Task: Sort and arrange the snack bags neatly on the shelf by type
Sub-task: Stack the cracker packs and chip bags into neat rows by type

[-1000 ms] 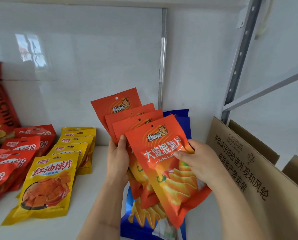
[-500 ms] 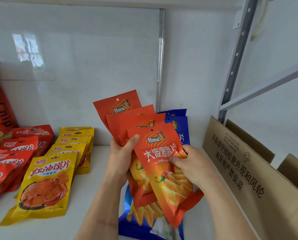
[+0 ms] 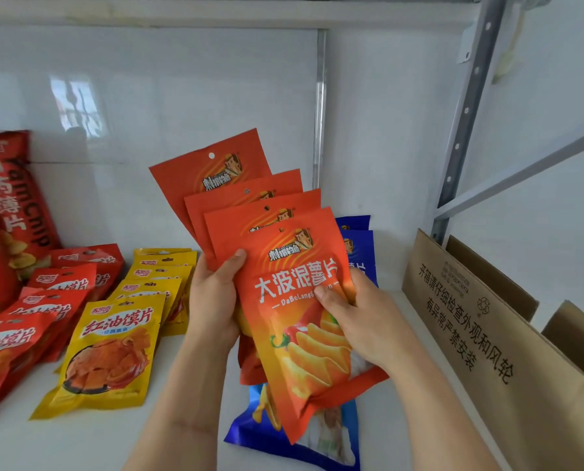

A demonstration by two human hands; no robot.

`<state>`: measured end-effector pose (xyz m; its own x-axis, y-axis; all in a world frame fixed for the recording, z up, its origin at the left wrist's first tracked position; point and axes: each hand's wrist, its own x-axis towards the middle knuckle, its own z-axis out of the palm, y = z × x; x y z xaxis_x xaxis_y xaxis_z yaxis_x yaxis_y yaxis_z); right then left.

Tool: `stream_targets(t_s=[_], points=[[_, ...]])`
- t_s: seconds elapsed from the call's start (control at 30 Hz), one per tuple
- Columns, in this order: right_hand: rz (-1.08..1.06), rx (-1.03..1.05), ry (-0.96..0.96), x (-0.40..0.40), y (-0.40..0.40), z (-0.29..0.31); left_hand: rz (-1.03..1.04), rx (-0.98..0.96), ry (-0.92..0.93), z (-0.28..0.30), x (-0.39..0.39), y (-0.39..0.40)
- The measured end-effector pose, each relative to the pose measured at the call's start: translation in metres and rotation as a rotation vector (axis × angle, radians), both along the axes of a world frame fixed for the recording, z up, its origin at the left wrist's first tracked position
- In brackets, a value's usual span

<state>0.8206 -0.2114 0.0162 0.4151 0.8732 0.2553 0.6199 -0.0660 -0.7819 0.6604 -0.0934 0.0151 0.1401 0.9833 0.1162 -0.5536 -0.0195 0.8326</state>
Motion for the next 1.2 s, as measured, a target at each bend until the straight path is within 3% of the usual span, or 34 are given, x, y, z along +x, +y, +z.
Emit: stream_targets(t_s=[0.23, 0.47, 0.87, 1.2], points=[[0.142, 0.075, 0.172, -0.074, 0.015, -0.004, 0.128, -0.006, 0.158, 0.031, -0.070, 0.004], [0.146, -0.031, 0.434, -0.149, 0.042, -0.050, 0.122, -0.105, 0.460, 0.009, -0.114, 0.033], [-0.110, -0.065, 0.316, -0.127, 0.053, -0.073, -0.118, -0.213, 0.517, -0.035, -0.084, 0.066], [-0.104, 0.011, 0.328, -0.117, 0.058, -0.090, -0.337, -0.284, 0.726, -0.033, -0.077, 0.087]])
